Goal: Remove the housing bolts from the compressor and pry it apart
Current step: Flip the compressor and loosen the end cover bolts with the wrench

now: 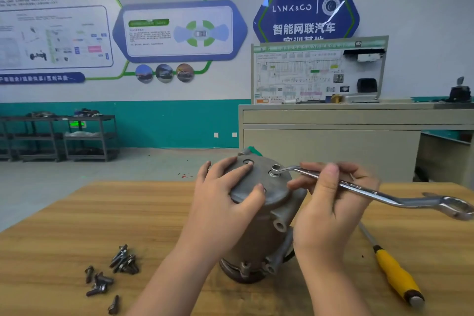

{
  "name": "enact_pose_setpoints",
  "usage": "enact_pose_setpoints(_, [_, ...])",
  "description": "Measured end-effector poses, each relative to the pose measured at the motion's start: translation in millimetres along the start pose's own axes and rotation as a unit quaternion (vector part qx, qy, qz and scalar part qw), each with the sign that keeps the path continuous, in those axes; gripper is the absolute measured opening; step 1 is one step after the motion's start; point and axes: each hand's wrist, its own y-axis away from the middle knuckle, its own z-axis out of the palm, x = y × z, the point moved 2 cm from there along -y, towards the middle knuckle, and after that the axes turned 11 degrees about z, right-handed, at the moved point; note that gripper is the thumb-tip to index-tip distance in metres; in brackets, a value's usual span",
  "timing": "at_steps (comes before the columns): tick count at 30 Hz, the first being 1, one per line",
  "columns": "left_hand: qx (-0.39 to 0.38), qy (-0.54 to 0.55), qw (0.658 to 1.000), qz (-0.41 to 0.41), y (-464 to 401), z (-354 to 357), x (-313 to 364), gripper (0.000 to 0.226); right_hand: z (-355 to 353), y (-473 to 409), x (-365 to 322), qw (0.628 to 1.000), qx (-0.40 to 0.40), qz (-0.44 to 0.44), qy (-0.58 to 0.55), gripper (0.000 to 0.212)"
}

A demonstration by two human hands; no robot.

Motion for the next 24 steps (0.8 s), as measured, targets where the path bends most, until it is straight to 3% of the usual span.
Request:
enact_pose_setpoints(6, [0.008, -0.002, 1.000, 0.007, -0.1, 3.5, -3.0, 0.045, 1.6, 0.3, -2.1, 0.999, -0.004, -0.033, 0.030, 0.009])
enact_pose_setpoints(15, [0.017, -0.037, 0.999, 0.005, 2.5, 9.8, -3.3, 0.062, 4.0, 7.5, -0.4, 0.994, -0.026, -0.078, 0.066, 0.002])
enact_pose_setpoints(24, [0.020, -0.061, 0.998, -0.002, 4.3, 14.2, -0.8, 0.064, 10.2, 20.7, -3.1, 0.977, 0.030, -0.090, 0.193, 0.027])
